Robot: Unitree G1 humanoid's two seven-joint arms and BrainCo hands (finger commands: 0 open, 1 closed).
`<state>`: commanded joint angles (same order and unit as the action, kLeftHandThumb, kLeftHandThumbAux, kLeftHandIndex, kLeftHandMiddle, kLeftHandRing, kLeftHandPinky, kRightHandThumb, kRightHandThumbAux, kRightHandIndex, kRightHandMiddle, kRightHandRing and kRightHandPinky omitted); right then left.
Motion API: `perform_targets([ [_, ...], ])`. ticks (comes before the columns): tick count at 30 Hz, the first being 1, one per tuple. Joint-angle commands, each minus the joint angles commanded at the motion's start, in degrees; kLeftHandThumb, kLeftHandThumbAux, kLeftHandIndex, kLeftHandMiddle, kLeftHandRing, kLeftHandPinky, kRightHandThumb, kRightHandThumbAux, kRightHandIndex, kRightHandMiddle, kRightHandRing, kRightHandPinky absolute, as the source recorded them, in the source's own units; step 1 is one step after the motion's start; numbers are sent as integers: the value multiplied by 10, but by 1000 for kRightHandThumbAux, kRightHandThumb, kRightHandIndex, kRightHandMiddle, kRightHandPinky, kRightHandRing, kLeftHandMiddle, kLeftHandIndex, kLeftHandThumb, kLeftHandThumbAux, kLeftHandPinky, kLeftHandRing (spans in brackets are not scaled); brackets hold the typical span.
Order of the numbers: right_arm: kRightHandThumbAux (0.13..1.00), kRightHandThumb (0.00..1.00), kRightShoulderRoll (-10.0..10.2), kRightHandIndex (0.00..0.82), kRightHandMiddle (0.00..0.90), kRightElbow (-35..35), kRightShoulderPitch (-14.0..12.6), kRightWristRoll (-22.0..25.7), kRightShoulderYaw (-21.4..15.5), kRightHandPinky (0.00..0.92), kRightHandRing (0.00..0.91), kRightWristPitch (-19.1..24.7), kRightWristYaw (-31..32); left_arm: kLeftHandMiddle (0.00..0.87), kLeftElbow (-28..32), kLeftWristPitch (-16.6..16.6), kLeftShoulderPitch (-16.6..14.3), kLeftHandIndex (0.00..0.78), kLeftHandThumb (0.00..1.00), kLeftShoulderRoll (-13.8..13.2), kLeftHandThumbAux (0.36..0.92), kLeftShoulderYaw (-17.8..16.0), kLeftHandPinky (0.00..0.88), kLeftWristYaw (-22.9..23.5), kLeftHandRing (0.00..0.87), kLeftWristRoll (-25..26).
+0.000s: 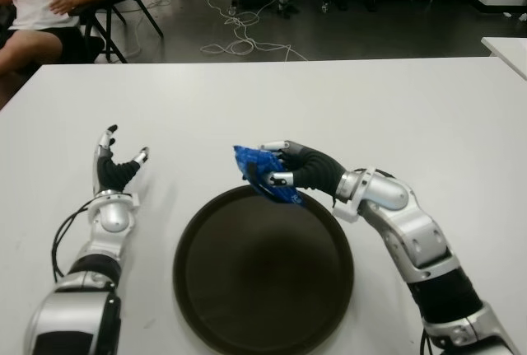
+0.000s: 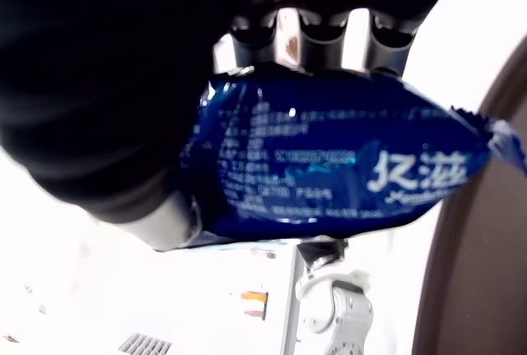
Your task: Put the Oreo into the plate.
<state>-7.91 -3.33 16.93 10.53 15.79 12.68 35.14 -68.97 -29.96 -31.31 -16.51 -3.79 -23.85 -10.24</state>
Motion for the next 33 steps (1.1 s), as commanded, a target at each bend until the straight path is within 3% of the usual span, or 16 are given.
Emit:
perform_targets([
  [1, 730, 682, -1, 432, 671, 1, 0, -5, 1, 627, 673, -11, -2, 93, 0, 0, 0, 63, 0, 0, 745, 0, 43, 0, 71, 0],
  [3, 733, 677, -1, 427, 574, 3, -1, -11, 2, 491, 577, -24, -4, 92, 0, 1, 0, 61, 0, 0, 736, 0, 43, 0, 70, 0],
  [5, 734, 676, 3, 425, 542, 15, -3, -4, -1, 445, 544, -47, 6, 92, 0, 1, 0, 60, 0, 0, 732, 1, 43, -1, 70, -1],
  [6, 750, 432, 7, 350, 442, 23, -3, 1, -3, 370, 446, -62, 14, 93, 0, 1, 0, 59, 0, -1, 732, 2, 43, -2, 70, -2],
  [8, 758, 221, 13, 255, 328, 40, -3, 26, -10, 272, 333, -79, 43, 92, 0, 0, 1, 58, 0, -1, 737, 3, 42, -3, 69, -4],
  [9, 760, 141, 15, 211, 278, 47, 0, 40, -12, 225, 283, -78, 60, 91, 0, 0, 1, 58, 0, -1, 741, 3, 41, -3, 68, -4],
  [12, 763, 46, 15, 140, 185, 59, 5, 64, -16, 144, 183, -74, 87, 89, 1, -1, 1, 57, 0, 0, 741, 2, 39, -1, 66, -2],
  [21, 792, 1, 7, 90, 93, 46, 9, 78, -22, 56, 80, -51, 104, 97, -1, 0, 0, 68, 0, -1, 725, 1, 40, 1, 72, -1],
  [25, 814, 0, 15, 90, 88, 89, 24, 71, -24, 63, 69, -70, 109, 91, -2, -1, 0, 64, 0, 0, 724, 0, 43, 3, 69, 1],
  [33, 869, 0, 17, 102, 105, 81, 19, 79, -28, 91, 76, -64, 111, 87, -1, -4, 1, 63, 0, -2, 731, 2, 49, 3, 67, -2],
])
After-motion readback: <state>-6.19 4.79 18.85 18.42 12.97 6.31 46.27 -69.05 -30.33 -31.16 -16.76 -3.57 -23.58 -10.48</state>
